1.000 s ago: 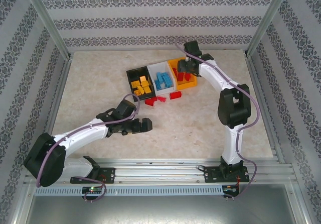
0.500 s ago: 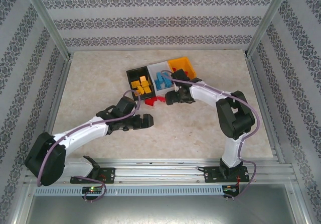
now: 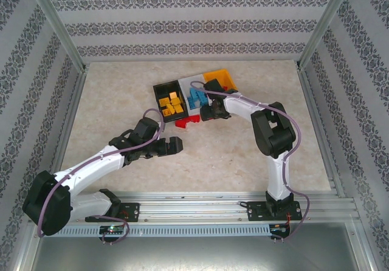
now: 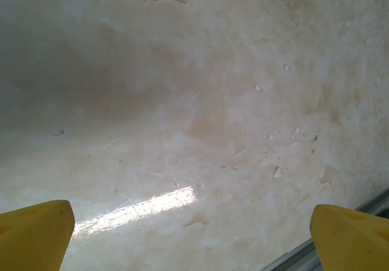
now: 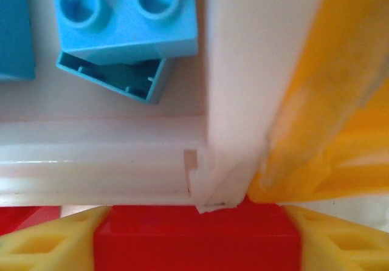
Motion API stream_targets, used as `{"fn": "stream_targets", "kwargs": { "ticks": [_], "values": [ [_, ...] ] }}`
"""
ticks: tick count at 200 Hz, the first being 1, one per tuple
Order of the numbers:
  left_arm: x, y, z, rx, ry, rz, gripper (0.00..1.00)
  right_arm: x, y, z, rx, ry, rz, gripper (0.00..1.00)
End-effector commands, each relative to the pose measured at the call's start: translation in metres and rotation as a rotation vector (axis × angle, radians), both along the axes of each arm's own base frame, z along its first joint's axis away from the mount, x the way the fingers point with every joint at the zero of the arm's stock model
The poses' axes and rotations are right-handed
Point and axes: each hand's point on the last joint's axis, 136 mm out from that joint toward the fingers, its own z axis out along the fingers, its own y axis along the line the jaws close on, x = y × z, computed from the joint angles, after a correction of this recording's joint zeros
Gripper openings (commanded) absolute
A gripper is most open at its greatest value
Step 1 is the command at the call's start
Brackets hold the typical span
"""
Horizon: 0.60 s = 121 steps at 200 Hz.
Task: Sort the legos into containers by color
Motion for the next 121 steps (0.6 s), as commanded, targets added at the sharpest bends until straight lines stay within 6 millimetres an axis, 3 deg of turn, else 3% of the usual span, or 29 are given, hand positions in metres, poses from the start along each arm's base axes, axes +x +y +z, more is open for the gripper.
{"fn": "stream_targets", "kwargs": {
  "ticks": [1, 28, 61, 90, 121],
  "values": [
    [-0.005, 0.009, -0.005, 0.028, 0.017, 0.003, 1.0, 0.001, -0.008, 0.002, -0.025, -0.004, -0.018, 0.56],
    [-0.004, 0.01, -0.005, 0.025, 0.018, 0.005, 1.0, -0.014, -0.017, 0.017, -0.017, -0.025, -0.039, 0.52],
    [-0.003, 0.008, -0.005, 0.019, 0.019, -0.002, 1.0, -0.025, -0.041, 0.063, 0.027, -0.108, -0.093, 0.52],
    [-0.001, 0.008, -0.006, 0.021, 0.024, -0.006, 1.0, -0.003, -0.063, 0.107, 0.055, -0.195, -0.157, 0.52],
    [-0.003, 0.008, -0.01, 0.014, 0.028, 0.0, 1.0, 0.039, -0.072, 0.121, 0.064, -0.235, -0.209, 0.52]
  ]
}}
